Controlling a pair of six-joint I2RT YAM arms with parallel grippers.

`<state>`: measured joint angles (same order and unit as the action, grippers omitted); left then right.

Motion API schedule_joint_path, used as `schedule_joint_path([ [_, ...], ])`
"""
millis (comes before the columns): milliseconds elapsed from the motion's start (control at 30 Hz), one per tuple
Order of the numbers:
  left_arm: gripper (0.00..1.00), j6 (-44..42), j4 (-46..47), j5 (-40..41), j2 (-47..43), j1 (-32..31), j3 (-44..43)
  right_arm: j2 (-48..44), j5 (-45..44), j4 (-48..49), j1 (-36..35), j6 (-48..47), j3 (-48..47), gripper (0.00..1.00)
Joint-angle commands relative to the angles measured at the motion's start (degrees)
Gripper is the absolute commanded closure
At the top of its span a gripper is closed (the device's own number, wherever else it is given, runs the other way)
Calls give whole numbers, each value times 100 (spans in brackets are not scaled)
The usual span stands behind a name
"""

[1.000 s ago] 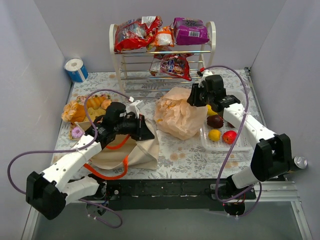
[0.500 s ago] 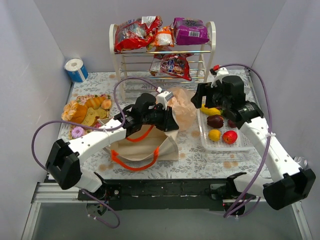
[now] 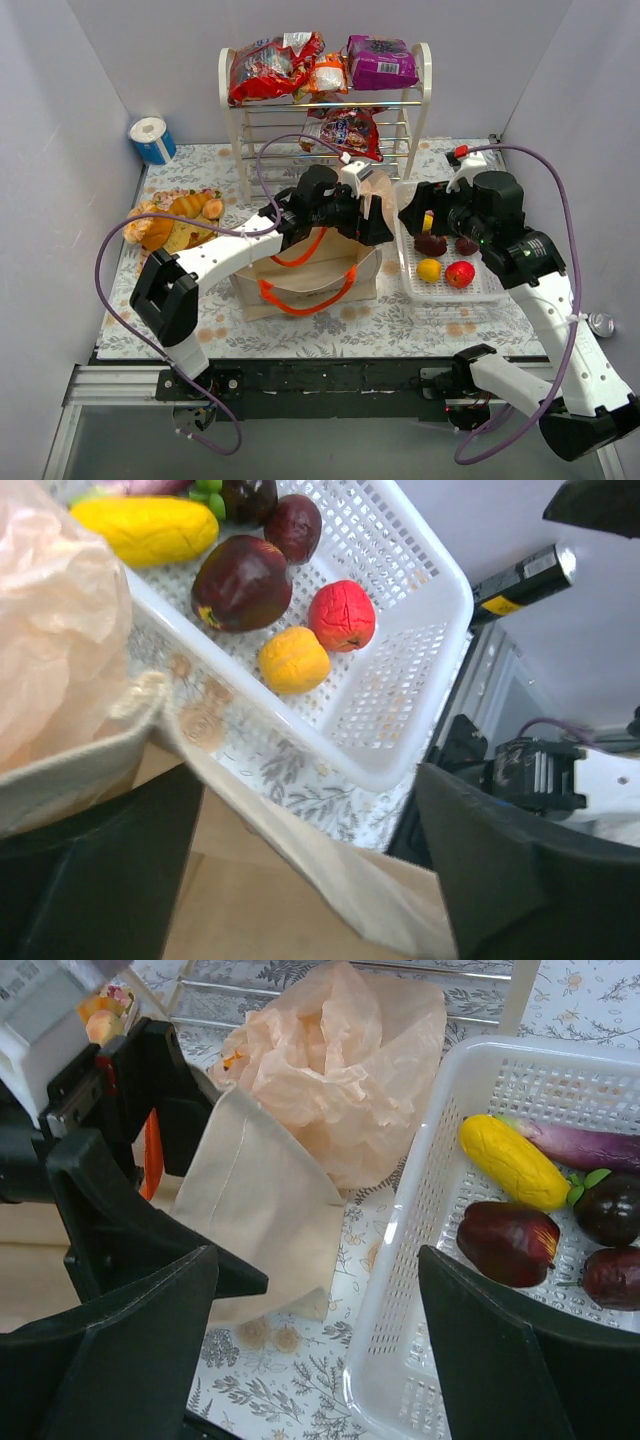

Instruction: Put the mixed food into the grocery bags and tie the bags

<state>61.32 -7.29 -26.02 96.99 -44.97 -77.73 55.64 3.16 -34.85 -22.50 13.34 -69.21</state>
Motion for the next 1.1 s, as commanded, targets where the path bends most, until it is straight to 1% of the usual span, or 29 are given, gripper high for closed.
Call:
schedule_joint_path([
  [0,2,-524,-175,430,-715,-3,-181,-246,53,-197,18,37,-49,11],
  [133,2,-832,-728,1273,-1444,32,38,-360,220,-128,9,63,39,11],
  [167,2,-867,-808,1675,-1585,50,91,-369,264,-84,18,63,65,11],
  [200,2,-876,-870,1923,-1900,67,153,-361,299,-48,18,63,92,11],
  [233,2,-876,-966,2117,-2034,85,223,-352,386,13,9,28,144,11],
  [300,2,-806,-1081,2355,-2280,199,346,-299,466,127,0,-42,162,13],
  [333,2,-754,-1212,2365,-2446,269,355,-195,675,154,0,-77,154,15],
  [367,2,-710,-1292,2339,-2518,383,303,-133,808,206,9,-104,119,18],
  [433,2,-595,-1598,2496,-2658,436,172,103,967,224,-148,-78,66,21],
  [467,2,-586,-1748,2523,-2685,463,-73,175,915,242,-254,-25,-21,22],
  [500,2,-577,-2132,2845,-2720,463,-214,263,836,259,-585,19,-66,22],
  [567,2,-385,-2661,3215,-2764,472,-566,509,424,277,-965,98,-215,22],
  [600,2,-306,-3238,3496,-2791,480,-828,597,231,216,-1280,124,-277,22],
  [633,2,-209,-3513,3942,-2826,472,-901,771,-223,155,-1387,151,-329,22],
  [667,2,1,-3777,4225,-2956,480,-927,852,-489,93,-1484,194,-391,21],
  [700,2,168,-4267,4472,-3045,480,-849,922,-692,49,-1598,221,-452,21],
  [733,2,309,-4463,4787,-3141,480,-762,1027,-998,-21,-1643,230,-462,21],
  [767,2,606,-4631,4869,-3421,480,-639,1072,-1141,-30,-1678,256,-462,21],
  [833,2,872,-4983,4931,-3730,480,-280,1142,-1361,13,-1749,283,-427,21],
  [900,2,1205,-5281,4835,-4107,480,-59,1204,-1414,66,-1784,283,-400,21],
  [967,2,1364,-5475,4686,-4258,480,170,1309,-1511,145,-1810,292,-400,21],
  [1067,2,1541,-5853,4676,-4346,480,390,1450,-1695,207,-1828,300,-418,22],
])
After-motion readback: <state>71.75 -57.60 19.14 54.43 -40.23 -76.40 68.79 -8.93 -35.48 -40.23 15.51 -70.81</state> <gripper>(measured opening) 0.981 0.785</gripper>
